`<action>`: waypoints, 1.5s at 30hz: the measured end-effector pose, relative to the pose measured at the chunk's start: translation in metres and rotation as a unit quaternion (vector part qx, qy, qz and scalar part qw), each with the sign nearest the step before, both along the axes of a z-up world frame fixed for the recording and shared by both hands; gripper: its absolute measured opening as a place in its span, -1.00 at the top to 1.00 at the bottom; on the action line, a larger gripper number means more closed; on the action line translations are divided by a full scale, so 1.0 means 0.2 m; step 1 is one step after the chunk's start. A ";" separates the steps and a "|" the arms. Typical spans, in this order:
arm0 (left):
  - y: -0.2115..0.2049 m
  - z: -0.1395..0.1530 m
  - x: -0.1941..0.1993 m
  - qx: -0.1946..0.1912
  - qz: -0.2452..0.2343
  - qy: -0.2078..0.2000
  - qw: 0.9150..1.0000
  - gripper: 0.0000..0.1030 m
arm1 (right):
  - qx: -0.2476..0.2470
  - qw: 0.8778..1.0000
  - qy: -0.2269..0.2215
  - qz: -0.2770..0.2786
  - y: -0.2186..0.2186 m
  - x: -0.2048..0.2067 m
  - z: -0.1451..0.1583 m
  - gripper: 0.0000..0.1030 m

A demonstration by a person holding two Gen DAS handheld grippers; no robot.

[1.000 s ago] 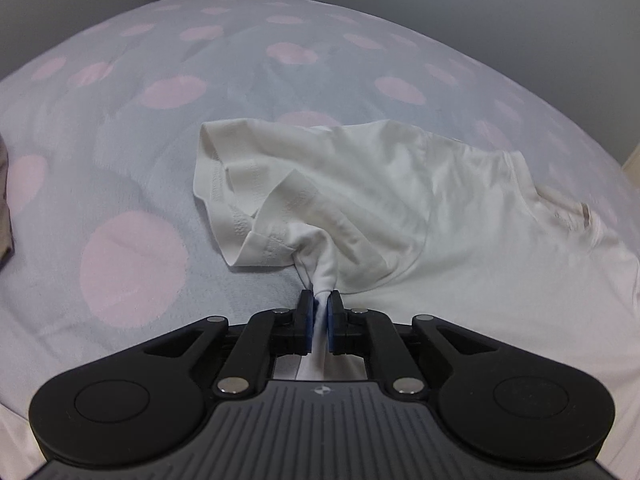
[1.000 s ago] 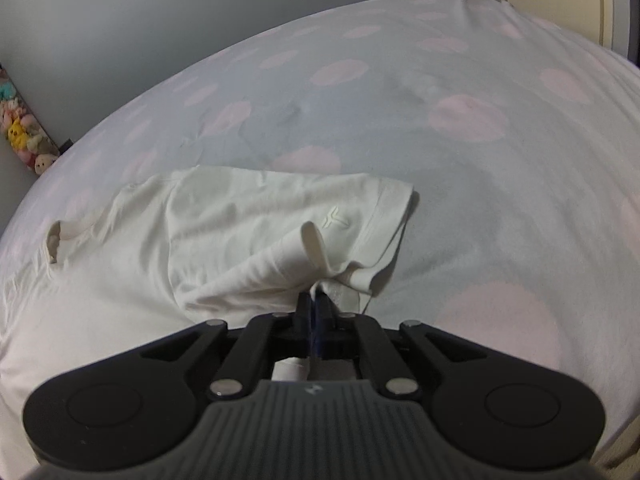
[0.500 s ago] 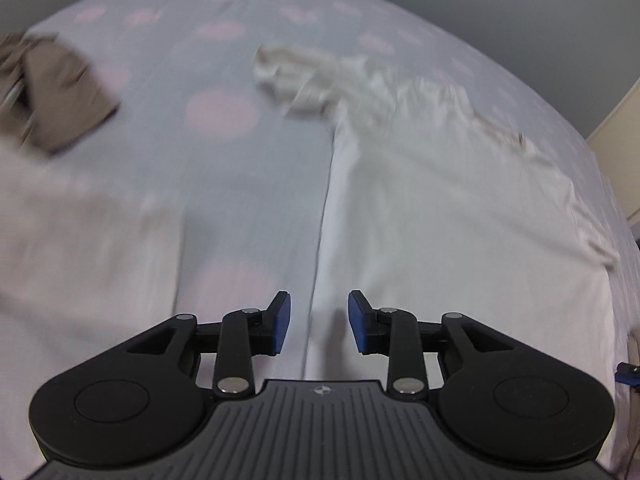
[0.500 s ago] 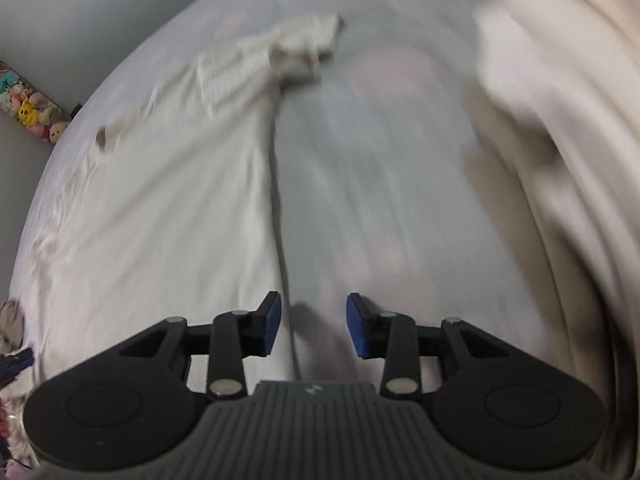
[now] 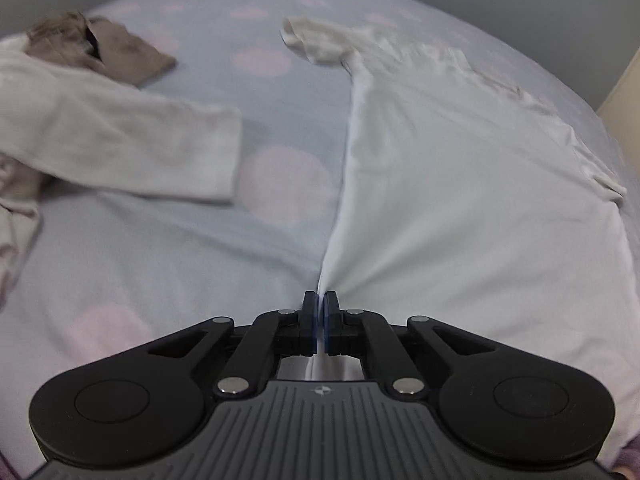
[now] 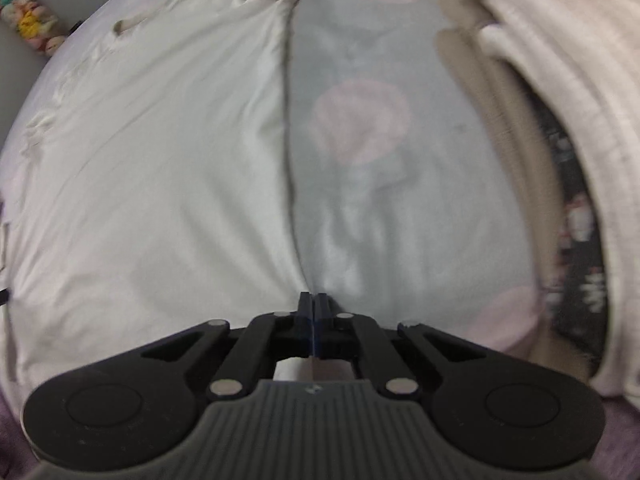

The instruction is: Fold clothes

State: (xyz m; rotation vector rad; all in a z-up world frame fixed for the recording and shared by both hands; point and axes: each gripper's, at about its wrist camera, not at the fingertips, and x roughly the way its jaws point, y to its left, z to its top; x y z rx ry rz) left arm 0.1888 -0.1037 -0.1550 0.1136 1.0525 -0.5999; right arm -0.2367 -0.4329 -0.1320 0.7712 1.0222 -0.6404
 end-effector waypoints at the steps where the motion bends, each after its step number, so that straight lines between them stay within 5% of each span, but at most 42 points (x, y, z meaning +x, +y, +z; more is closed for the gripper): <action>1: 0.01 -0.01 0.01 -0.003 0.003 0.006 1.000 0.97 | -0.001 1.000 -0.001 0.000 0.01 0.00 0.00 0.99; 3: 0.03 -0.03 0.02 -0.011 0.008 0.017 1.000 0.97 | -0.005 1.000 0.000 0.000 0.02 -0.02 0.01 0.97; 7: 0.08 -0.01 0.01 -0.034 0.021 0.039 0.998 0.85 | 0.009 1.000 -0.024 -0.014 0.02 -0.09 0.05 0.38; 8: 0.12 0.01 0.00 -0.041 0.027 0.045 0.998 0.76 | 0.009 0.999 -0.027 -0.016 0.02 -0.10 0.07 0.37; 11: 0.19 0.05 -0.06 -0.044 0.029 0.058 0.997 0.65 | 0.011 1.000 -0.027 -0.010 0.06 -0.13 0.08 0.37; 14: 0.20 0.03 -0.12 -0.007 0.009 0.063 0.998 0.64 | 0.020 1.000 -0.017 0.009 0.08 -0.12 0.07 0.37; 17: 0.18 -0.01 -0.16 0.043 -0.006 0.041 0.998 0.93 | 0.019 0.999 0.017 0.044 0.11 -0.07 0.04 0.40; 19: 0.20 -0.01 -0.16 0.045 0.007 0.029 0.999 0.97 | 0.013 0.996 0.043 0.071 0.14 -0.03 0.01 0.98; 26: 0.25 0.02 -0.16 0.038 0.012 0.029 0.999 0.96 | 0.007 0.997 0.045 0.055 0.14 -0.06 0.02 0.96; 29: 0.28 0.04 -0.18 0.026 0.015 0.040 0.999 0.82 | 0.024 0.998 0.026 0.042 0.11 -0.09 0.06 0.67; 31: 0.31 0.06 -0.19 0.018 0.015 0.052 0.998 0.57 | 0.039 0.998 0.027 0.045 0.09 -0.09 0.06 0.27; 33: 0.32 0.06 -0.20 0.017 0.011 0.061 0.998 0.30 | 0.058 0.995 0.042 0.065 0.09 -0.08 0.04 0.30; 37: 0.32 0.01 -0.24 0.031 -0.005 0.071 0.997 0.21 | 0.087 0.987 0.075 0.112 0.12 -0.02 -0.03 0.28; 39: 0.31 -0.01 -0.25 0.042 -0.011 0.066 0.997 0.29 | 0.085 0.984 0.084 0.133 0.14 0.01 -0.05 0.36; 40: 0.31 -0.01 -0.25 0.042 -0.015 0.066 0.997 0.45 | 0.084 0.982 0.089 0.144 0.15 0.02 -0.06 0.65; 41: 0.31 0.01 -0.25 0.040 -0.018 0.066 0.997 0.94 | 0.082 0.980 0.094 0.154 0.16 0.04 -0.06 0.80; 45: 0.31 0.08 -0.25 0.036 -0.035 0.061 0.997 1.00 | 0.078 0.981 0.079 0.160 0.16 0.01 0.04 0.91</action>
